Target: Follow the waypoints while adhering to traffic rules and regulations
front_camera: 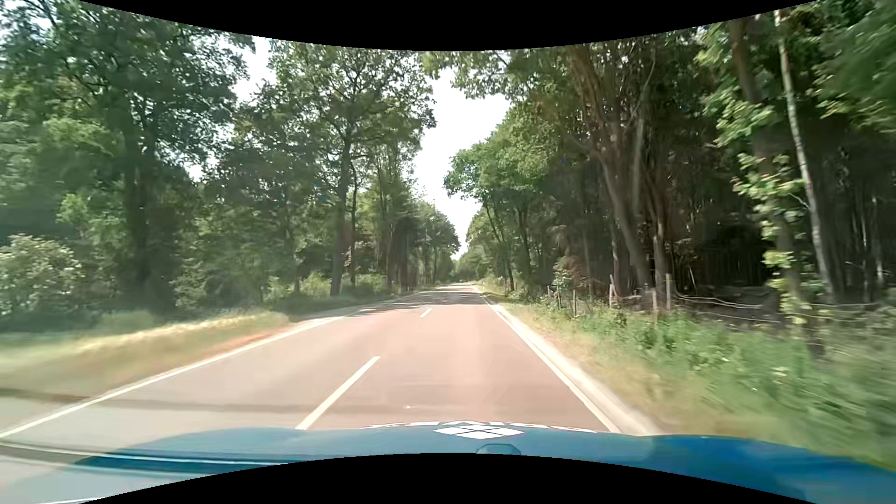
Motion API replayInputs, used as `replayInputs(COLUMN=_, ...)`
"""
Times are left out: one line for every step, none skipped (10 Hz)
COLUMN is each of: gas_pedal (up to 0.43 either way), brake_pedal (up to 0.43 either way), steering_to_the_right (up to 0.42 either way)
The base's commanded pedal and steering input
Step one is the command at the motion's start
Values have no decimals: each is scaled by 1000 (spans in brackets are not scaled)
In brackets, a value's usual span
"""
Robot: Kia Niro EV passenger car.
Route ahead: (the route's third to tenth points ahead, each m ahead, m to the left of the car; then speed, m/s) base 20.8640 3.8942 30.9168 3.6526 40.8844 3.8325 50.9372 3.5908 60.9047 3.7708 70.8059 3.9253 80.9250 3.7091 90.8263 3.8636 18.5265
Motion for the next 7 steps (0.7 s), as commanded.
replayInputs(gas_pedal=189, brake_pedal=0, steering_to_the_right=-3)
replayInputs(gas_pedal=189, brake_pedal=0, steering_to_the_right=-4)
replayInputs(gas_pedal=189, brake_pedal=0, steering_to_the_right=-5)
replayInputs(gas_pedal=189, brake_pedal=0, steering_to_the_right=-4)
replayInputs(gas_pedal=157, brake_pedal=0, steering_to_the_right=-3)
replayInputs(gas_pedal=118, brake_pedal=0, steering_to_the_right=-3)
replayInputs(gas_pedal=118, brake_pedal=0, steering_to_the_right=-3)
